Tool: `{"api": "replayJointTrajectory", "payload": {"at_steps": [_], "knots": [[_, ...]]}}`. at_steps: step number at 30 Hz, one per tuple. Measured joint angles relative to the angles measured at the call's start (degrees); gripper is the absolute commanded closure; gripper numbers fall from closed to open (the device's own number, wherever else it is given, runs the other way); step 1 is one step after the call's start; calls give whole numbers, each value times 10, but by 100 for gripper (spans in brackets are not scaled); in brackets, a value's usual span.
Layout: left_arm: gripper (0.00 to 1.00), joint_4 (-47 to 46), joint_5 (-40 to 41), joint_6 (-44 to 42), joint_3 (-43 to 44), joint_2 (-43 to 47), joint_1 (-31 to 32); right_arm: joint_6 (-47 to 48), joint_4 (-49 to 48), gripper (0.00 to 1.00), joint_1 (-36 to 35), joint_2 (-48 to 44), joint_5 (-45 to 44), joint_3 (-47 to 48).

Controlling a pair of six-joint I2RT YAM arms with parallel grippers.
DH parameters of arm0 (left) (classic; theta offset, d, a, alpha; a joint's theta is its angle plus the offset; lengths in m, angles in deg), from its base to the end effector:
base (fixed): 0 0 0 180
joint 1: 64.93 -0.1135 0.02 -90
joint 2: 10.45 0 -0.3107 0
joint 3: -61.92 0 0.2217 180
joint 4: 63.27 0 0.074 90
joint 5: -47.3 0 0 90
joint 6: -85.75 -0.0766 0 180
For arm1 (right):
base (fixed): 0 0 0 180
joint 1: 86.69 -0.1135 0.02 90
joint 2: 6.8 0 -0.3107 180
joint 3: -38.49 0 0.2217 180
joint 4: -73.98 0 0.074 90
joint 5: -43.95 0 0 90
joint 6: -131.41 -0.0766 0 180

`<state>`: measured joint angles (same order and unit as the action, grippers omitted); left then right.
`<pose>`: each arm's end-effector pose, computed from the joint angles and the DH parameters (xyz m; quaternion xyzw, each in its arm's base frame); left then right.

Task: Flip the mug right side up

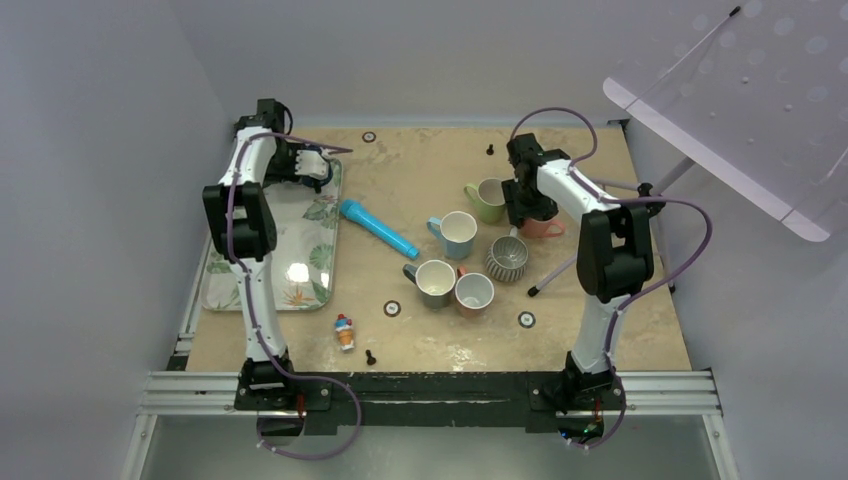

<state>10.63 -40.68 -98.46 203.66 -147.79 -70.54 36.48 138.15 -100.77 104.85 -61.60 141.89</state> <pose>0.5195 0.0537 0.2000 0.6849 0.7064 0.1473 0.1013 0.3917 0.0771 0.2296 -0.0575 0.9777 -0.1069 0.1714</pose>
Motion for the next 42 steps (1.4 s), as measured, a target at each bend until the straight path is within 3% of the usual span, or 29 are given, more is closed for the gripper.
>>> {"api": "replayJointTrajectory", "payload": {"at_steps": [7, 12, 21, 29, 31, 33, 34, 42], "knots": [[36, 28, 0, -1, -94, 42, -1, 0, 1, 35, -5, -11, 0, -2], [35, -42, 23, -36, -200, 90, -1, 1, 2, 35, -9, -19, 0, -3], [27, -151, 87, -136, -210, 93, -5, 0, 3, 34, -14, -19, -4, -9], [52, -196, 104, -176, -222, 93, -11, 1, 4, 34, -14, -22, -4, -10], [64, -203, 106, -174, -232, 93, -10, 0, 4, 34, -14, -23, -4, -10], [93, -207, 110, -170, -249, 93, -7, 1, 5, 34, -14, -24, -4, -10], [100, -205, 115, -172, -253, 92, -6, 1, 5, 34, -14, -24, -4, -10], [100, -190, 109, -114, -248, 103, -3, 0, 10, 34, -18, -41, -4, -11]]}}
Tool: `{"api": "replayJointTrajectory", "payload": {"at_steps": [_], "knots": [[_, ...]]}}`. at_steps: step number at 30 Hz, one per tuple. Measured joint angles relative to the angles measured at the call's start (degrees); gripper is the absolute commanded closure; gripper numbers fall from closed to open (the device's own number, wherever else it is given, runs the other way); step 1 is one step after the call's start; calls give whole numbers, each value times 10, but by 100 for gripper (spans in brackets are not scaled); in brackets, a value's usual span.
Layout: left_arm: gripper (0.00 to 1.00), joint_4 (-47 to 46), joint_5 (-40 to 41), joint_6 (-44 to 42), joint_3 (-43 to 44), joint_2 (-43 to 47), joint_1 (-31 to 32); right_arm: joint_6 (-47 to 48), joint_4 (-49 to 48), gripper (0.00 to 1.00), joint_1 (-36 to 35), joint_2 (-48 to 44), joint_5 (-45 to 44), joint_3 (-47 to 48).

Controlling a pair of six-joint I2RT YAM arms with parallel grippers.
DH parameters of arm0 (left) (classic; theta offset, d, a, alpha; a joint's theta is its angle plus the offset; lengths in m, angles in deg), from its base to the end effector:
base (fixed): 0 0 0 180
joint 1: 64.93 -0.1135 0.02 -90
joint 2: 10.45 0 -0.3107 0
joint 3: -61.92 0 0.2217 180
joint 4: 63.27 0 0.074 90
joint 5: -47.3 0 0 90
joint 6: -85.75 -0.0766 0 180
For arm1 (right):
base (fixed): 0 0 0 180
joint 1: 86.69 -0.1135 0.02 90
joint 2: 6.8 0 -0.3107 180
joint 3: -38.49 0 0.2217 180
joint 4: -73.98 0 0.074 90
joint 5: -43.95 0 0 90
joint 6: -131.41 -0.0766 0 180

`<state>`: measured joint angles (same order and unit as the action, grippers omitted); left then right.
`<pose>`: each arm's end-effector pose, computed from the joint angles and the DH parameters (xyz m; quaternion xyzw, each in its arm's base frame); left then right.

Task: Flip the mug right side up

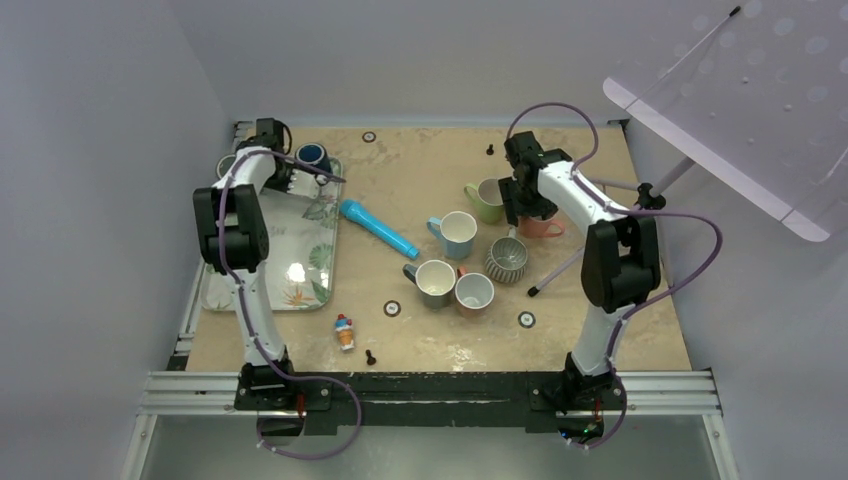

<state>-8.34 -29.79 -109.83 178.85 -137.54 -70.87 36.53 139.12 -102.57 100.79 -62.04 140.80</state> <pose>0.4838 0.0675 0.1874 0.7257 0.6445 0.2389 0.0298 0.3752 0.0848 0.2502 -0.0700 0.9736 -0.1045 0.1903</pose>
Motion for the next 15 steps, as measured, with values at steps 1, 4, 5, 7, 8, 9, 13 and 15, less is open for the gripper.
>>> {"api": "replayJointTrajectory", "payload": {"at_steps": [1, 4, 5, 7, 8, 9, 13, 15], "knots": [[100, 5, -7, 9, 0, 4, 0, 0, 0, 34, -1, -4, 0, -1], [100, 20, -28, 47, 0, 18, -1, 0, 1, 34, -3, -17, 0, -5], [100, 28, -37, 64, 0, 24, 0, -1, 3, 34, -5, -23, 0, -6], [100, 46, -59, 102, 0, 40, -1, -1, 4, 33, -7, -37, 0, -7], [100, 58, -73, 123, 0, 51, -1, -1, 3, 32, -9, -43, 0, -7], [100, 71, -88, 147, 0, 65, -1, -2, 3, 30, -14, -54, 0, -7], [100, 131, -157, 240, 0, 136, -1, -5, 2, 14, -29, -81, -2, -8], [100, 161, -191, 285, 0, 180, -1, -6, 0, 12, -42, -101, -7, -8]]}}
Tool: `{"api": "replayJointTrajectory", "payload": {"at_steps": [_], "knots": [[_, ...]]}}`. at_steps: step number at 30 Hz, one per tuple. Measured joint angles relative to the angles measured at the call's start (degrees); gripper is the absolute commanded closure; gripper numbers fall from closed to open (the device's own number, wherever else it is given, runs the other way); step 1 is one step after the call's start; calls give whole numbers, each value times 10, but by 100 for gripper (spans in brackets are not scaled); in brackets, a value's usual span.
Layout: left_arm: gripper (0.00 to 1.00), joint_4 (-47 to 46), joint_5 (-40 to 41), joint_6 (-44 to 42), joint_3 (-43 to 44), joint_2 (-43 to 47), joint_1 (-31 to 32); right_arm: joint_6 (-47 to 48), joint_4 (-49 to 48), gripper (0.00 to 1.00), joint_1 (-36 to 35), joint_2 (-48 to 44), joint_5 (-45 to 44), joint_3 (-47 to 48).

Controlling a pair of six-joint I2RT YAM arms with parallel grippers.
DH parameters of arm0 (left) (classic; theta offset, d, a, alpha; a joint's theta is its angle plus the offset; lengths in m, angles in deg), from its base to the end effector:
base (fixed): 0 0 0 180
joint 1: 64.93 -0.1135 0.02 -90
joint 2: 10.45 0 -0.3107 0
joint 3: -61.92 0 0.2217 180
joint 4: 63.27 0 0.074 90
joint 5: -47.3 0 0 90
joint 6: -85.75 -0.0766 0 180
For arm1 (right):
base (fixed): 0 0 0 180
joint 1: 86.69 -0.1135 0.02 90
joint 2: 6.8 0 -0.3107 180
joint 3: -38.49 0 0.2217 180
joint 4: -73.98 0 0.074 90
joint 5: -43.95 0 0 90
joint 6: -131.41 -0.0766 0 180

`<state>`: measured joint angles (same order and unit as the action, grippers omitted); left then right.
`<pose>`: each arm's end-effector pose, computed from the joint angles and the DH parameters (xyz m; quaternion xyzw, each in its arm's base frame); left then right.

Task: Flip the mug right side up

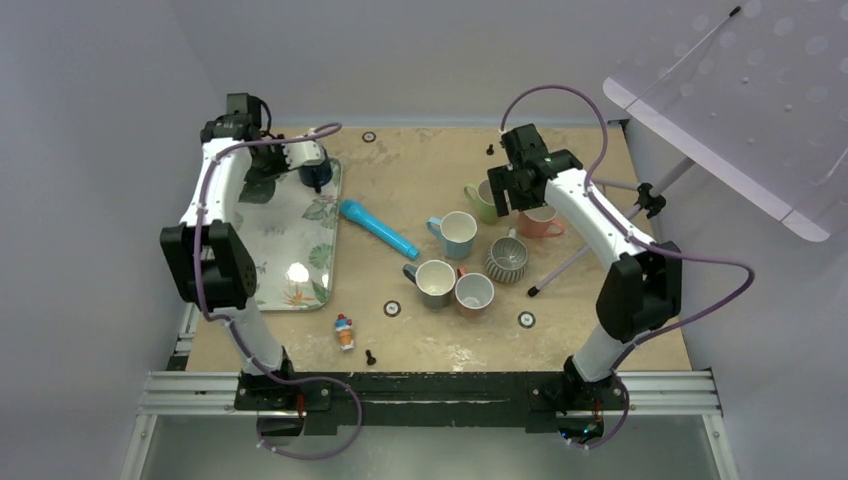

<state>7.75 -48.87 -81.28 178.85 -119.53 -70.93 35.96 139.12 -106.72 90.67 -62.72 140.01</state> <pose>0.4076 0.0346 0.3034 0.5744 0.7834 0.1144 0.2082 0.3390 0.1002 0.3082 -0.0857 0.9550 -0.0824 0.2719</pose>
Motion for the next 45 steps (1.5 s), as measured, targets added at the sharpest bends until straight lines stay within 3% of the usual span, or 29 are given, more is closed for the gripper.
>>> {"api": "replayJointTrajectory", "payload": {"at_steps": [5, 9, 15, 21, 23, 26, 28, 30, 31, 32, 33, 34, 35, 36, 45], "knots": [[100, 68, -90, 109, 0, 117, 0, 0, -19, 2, -40, -63, -3, 0], [100, 125, -196, 184, 3, 191, 0, -11, -88, 2, -82, -113, 23, -11], [100, 197, -376, 318, 32, 253, 3, -96, -437, 2, -195, -200, 285, -155], [100, 203, -486, 400, 32, 296, 16, -263, -786, 9, -236, -92, 504, -176], [100, 193, -510, 421, 24, 309, 21, -304, -843, 16, -242, -54, 537, -168], [100, 175, -539, 453, 8, 327, 28, -347, -892, 35, -256, 0, 571, -139], [100, 160, -553, 471, 0, 335, 31, -373, -920, 53, -267, 25, 591, -124], [100, 145, -554, 480, -7, 340, 32, -401, -950, 93, -275, 39, 615, -118], [100, 139, -554, 482, -9, 341, 32, -400, -956, 100, -277, 40, 618, -117], [99, 132, -552, 480, -13, 341, 32, -403, -960, 100, -280, 40, 629, -115], [83, 125, -562, 478, -19, 340, 32, -407, -962, 100, -281, 39, 642, -111], [56, 120, -565, 478, -24, 339, 32, -399, -949, 100, -281, 33, 643, -109], [14, 114, -567, 478, -28, 341, 31, -384, -927, 100, -280, 30, 642, -105], [1, 109, -563, 480, -31, 341, 32, -364, -904, 100, -279, 26, 640, -101], [0, 1, -336, 591, -71, 328, -8, -66, -442, 100, -305, 10, 298, -1]]}}
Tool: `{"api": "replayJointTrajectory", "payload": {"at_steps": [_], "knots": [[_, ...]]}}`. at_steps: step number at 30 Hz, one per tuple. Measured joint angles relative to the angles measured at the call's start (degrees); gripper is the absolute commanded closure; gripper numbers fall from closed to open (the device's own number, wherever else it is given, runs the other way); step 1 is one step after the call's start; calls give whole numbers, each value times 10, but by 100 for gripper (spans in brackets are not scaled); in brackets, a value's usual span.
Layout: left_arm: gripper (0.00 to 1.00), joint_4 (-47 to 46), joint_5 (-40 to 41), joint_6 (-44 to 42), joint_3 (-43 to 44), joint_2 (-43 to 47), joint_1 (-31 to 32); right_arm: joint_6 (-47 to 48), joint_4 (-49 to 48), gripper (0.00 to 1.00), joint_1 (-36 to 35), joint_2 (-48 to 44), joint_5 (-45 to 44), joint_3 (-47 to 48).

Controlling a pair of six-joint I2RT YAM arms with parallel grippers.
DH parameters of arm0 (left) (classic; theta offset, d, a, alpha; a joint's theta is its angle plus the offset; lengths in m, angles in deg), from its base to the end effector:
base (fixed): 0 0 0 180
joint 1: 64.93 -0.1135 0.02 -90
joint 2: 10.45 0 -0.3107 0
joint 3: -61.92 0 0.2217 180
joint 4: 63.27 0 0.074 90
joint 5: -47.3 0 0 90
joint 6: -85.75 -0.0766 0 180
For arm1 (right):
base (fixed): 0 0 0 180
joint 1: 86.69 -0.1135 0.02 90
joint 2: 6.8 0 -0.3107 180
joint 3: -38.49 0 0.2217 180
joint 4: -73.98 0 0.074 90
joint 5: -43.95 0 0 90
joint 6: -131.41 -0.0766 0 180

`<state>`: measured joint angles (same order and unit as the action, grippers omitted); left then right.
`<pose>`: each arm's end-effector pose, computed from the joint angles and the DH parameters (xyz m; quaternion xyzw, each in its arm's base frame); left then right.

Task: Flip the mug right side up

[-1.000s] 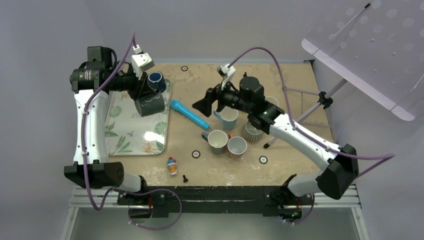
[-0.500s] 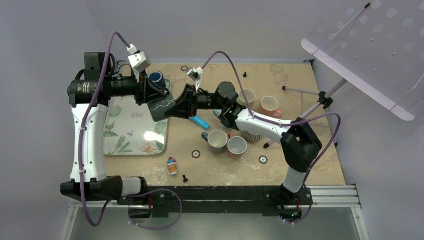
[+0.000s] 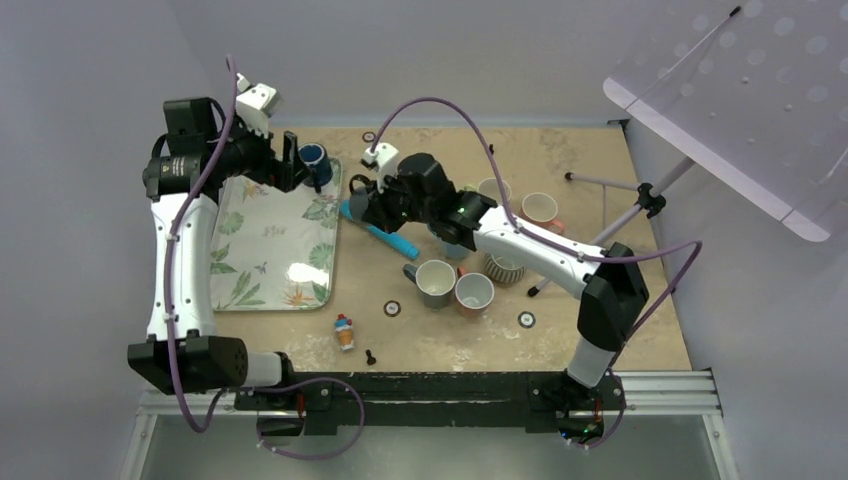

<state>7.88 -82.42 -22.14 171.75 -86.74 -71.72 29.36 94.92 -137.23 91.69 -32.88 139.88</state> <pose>0.2406 -0.0207 0.4567 0.2309 0.8255 -0.2091 0.4707 0.2589 0.3420 0.3860 -0.3286 0.7368 0.3825 0.4505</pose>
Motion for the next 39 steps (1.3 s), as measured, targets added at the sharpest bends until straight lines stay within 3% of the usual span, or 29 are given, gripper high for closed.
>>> {"api": "replayJointTrajectory", "payload": {"at_steps": [4, 8, 19, 21, 28, 33, 36, 39], "knots": [[3, -58, 118, 65, 0, -58, -12, 94, 130, 100, -34, 42, -125, 40], [11, -102, 197, 115, -2, -151, -10, 160, 224, 100, -81, 120, -192, 92], [11, -141, 313, 145, 10, -391, 33, 236, 381, 100, -122, 243, -214, 175], [13, -143, 323, 145, 29, -411, 44, 238, 390, 92, -121, 250, -216, 183], [42, -152, 363, 144, 118, -471, 56, 239, 406, 59, -121, 254, -246, 200], [50, -148, 381, 142, 133, -501, 54, 239, 405, 52, -120, 254, -260, 210], [62, -136, 384, 140, 141, -514, 54, 239, 405, 51, -120, 254, -266, 211], [100, -112, 387, 139, 174, -537, 53, 239, 402, 51, -120, 250, -273, 209]]}}
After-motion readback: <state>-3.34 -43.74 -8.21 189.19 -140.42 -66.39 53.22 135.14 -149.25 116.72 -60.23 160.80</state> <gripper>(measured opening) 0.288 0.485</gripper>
